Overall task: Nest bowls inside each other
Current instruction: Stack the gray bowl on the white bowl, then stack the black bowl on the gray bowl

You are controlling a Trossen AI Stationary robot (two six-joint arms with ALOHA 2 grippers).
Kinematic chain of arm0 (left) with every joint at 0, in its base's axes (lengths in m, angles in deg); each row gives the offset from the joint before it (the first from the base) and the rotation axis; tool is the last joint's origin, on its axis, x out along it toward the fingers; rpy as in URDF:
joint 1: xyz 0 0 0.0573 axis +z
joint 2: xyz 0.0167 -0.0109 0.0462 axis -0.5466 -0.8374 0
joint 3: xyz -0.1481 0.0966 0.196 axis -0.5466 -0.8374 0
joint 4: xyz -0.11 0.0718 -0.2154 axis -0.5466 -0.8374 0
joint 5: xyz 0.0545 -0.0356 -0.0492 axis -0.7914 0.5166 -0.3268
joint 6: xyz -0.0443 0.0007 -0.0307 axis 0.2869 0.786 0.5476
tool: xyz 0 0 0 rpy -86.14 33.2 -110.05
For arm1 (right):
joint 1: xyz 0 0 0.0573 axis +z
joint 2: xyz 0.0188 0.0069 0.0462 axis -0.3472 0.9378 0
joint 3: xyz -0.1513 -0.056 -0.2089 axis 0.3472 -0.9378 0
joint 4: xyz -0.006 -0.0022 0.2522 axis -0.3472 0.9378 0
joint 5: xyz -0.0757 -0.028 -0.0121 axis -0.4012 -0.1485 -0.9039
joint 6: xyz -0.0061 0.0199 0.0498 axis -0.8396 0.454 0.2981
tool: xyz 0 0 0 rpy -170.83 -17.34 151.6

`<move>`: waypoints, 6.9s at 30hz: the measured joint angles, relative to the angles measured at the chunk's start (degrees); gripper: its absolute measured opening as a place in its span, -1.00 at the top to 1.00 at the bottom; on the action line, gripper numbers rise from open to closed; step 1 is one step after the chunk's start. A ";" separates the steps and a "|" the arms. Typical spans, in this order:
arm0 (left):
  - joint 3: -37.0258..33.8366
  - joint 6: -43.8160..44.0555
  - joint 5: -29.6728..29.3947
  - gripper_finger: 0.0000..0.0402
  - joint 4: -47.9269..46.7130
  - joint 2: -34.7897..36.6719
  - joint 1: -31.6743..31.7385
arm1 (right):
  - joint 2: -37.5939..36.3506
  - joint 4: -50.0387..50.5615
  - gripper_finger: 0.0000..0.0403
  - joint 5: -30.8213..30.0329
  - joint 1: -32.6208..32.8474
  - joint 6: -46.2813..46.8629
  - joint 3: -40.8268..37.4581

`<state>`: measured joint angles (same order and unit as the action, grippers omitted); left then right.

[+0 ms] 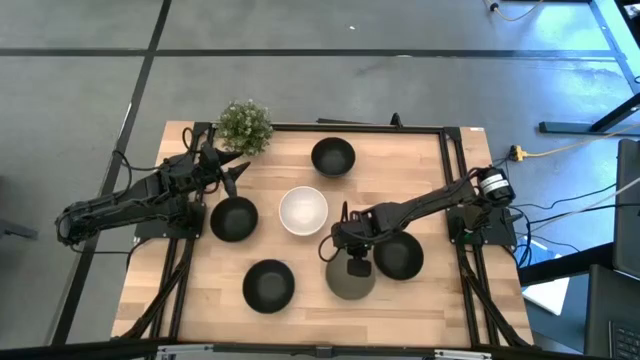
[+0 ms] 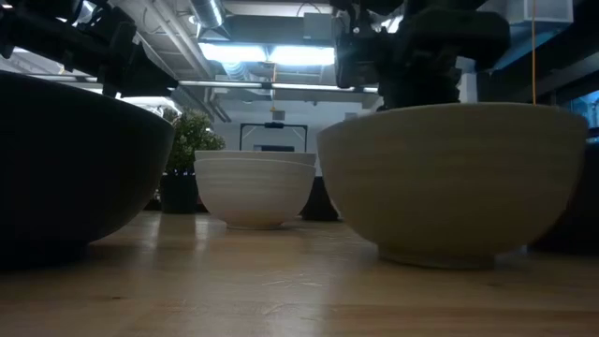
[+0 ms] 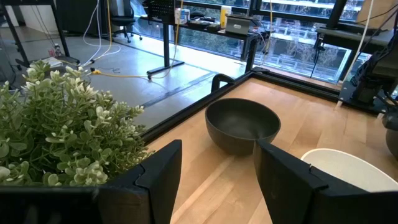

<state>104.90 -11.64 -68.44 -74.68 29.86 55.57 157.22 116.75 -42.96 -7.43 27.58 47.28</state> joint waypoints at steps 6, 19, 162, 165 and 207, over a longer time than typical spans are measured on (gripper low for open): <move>0.00 -0.04 0.00 0.04 0.00 -0.01 -0.01 | 0.00 3.04 0.95 -0.26 -2.20 -1.38 2.06; 0.00 -0.10 0.00 0.04 -0.04 -0.02 -0.02 | 0.00 10.04 0.95 -1.73 -10.57 -10.78 18.49; 0.00 -1.55 -0.44 0.04 -1.06 0.00 0.00 | -51.01 -9.55 -0.61 2.58 -6.95 19.16 -41.11; 0.00 -1.57 -0.44 0.04 -1.07 -0.01 0.00 | -51.01 -10.03 -0.61 1.92 -6.96 19.23 -41.11; 0.00 -1.63 -0.44 0.03 -1.05 -0.01 0.00 | -39.32 -5.65 0.93 6.36 -6.97 15.85 -41.11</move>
<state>104.90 -13.28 -68.88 -75.74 29.85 55.57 117.90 111.10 -36.60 -14.40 43.42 6.17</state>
